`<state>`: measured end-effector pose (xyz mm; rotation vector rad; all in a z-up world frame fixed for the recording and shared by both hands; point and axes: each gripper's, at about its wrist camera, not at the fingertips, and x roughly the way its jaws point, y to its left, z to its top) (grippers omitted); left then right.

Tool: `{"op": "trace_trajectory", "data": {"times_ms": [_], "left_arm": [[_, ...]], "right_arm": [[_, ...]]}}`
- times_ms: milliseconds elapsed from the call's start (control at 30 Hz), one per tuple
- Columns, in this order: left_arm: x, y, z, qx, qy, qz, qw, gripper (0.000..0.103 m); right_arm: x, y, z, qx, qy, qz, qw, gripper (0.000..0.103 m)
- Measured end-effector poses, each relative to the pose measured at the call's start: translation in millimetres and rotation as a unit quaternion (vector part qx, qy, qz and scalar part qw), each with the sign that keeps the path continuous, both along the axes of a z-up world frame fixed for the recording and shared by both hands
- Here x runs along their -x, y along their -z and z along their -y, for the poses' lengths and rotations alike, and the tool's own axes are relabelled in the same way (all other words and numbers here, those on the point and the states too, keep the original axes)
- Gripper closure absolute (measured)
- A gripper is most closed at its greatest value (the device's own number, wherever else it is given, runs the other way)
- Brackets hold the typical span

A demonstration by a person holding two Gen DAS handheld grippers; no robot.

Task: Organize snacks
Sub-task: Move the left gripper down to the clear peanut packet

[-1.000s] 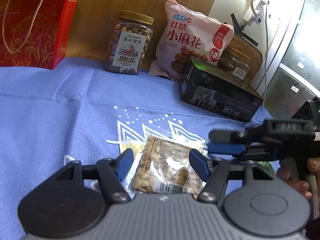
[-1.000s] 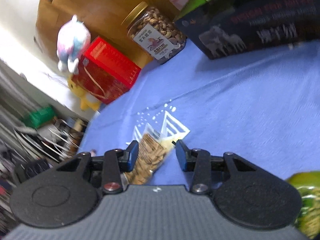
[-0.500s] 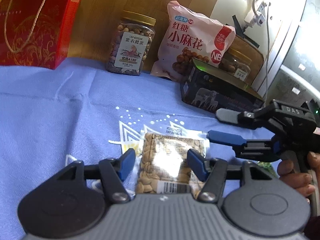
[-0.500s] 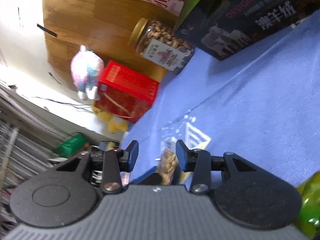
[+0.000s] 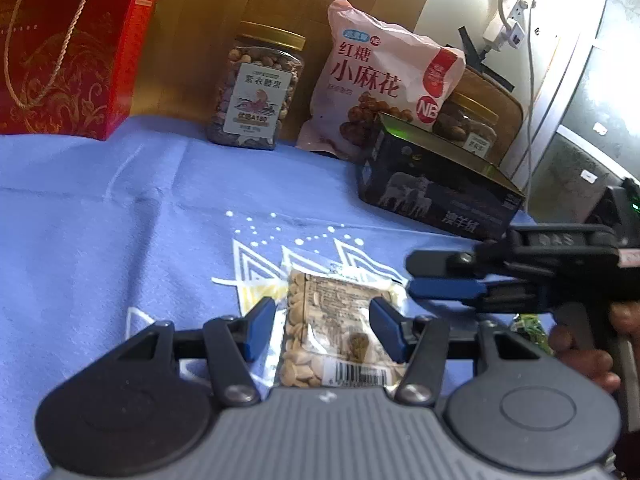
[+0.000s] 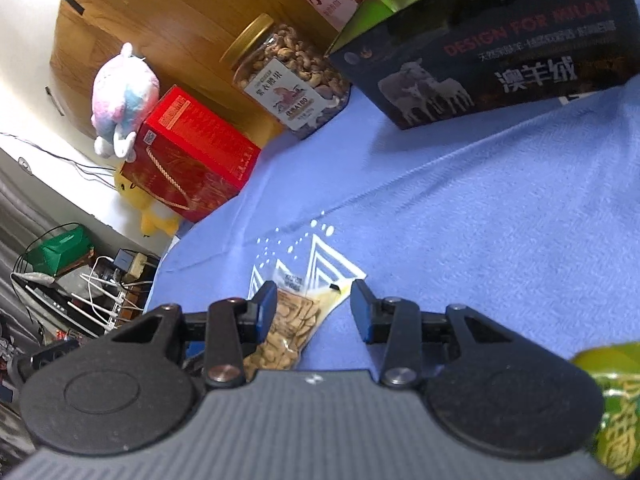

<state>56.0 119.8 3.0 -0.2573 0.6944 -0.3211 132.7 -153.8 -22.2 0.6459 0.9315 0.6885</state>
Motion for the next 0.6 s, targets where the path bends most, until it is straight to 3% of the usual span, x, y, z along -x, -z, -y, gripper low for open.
{"op": "trace_trajectory", "data": {"times_ms": [267,433,600], "left_arm": [[1,0,0,0.009,0.011,-0.002,0.9999,0.051],[0,0,0,0.009,0.01,-0.002,0.9999,0.05],[0,-1,2,0.004,0.01,-0.001,0.9999,0.051]], "right_arm": [[-11,3,-4,-0.02,-0.005,-0.023,1.0,0.058],[-6,10,11,-0.124,-0.009,-0.044,0.991,0.057],[-4,8,5,-0.099,-0.014,-0.052,0.994,0.057]]}}
